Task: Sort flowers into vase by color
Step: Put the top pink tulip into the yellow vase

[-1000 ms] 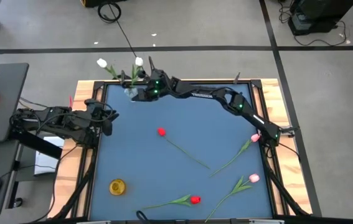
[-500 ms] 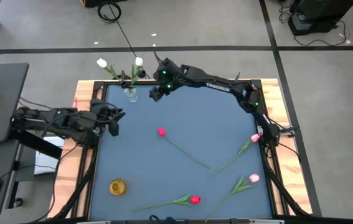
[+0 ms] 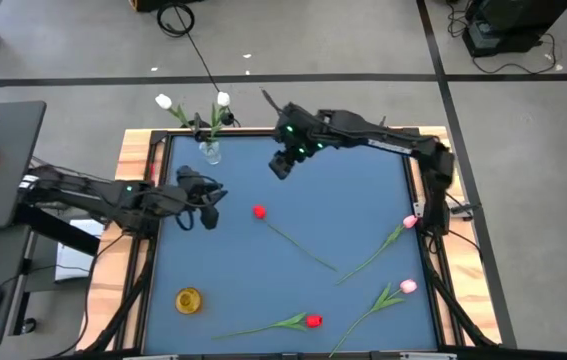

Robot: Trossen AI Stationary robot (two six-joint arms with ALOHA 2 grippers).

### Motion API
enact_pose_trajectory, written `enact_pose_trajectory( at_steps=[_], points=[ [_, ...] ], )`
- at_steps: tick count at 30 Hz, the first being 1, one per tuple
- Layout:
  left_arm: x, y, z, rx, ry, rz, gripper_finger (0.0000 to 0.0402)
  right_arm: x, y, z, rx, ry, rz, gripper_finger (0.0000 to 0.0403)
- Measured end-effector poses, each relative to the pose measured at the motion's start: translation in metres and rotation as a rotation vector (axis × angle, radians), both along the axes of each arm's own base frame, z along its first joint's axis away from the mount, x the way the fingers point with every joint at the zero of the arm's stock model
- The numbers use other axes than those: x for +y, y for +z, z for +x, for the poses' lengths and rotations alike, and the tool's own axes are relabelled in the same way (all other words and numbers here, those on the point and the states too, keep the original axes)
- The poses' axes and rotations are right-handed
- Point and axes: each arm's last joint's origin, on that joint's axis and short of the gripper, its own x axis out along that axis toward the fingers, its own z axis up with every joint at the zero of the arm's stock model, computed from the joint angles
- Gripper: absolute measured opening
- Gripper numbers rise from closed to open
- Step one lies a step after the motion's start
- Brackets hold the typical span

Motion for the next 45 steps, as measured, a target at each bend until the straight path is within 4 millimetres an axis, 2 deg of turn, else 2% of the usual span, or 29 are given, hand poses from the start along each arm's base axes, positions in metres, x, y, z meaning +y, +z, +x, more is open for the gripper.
enact_pose_trajectory(
  at_steps=[7,14,20,22,25,30,38,45],
  points=[
    [-0.008,-0.007,0.033,-0.049,-0.064,-0.031,0.0121,0.05,-0.028,-0.051,-0.01,-0.1,0.111,0.0189],
    [-0.015,-0.024,0.067,-0.097,-0.089,-0.088,0.0121,0.101,-0.074,-0.109,0.095,-0.262,0.251,0.0188],
    [-0.027,-0.036,0.09,-0.166,-0.14,-0.152,0.0121,0.14,-0.095,-0.147,0.17,-0.179,0.27,0.0172],
    [-0.032,-0.039,0.093,-0.171,-0.156,-0.162,0.0121,0.148,-0.101,-0.159,0.209,-0.093,0.23,0.0168],
    [-0.041,-0.041,0.095,-0.16,-0.18,-0.188,0.0121,0.16,-0.109,-0.174,0.291,0.145,0.146,0.0166],
    [-0.06,-0.028,0.102,-0.195,-0.239,-0.219,0.0121,0.177,-0.124,-0.19,0.438,0.526,0.067,0.0165],
    [-0.078,-0.017,0.111,-0.098,-0.296,-0.192,0.0121,0.19,-0.155,-0.197,0.744,0.896,-0.047,0.0165],
    [-0.079,-0.013,0.11,-0.038,-0.299,-0.181,0.0121,0.196,-0.183,-0.188,0.874,1.126,-0.149,0.0165]
  ],
)
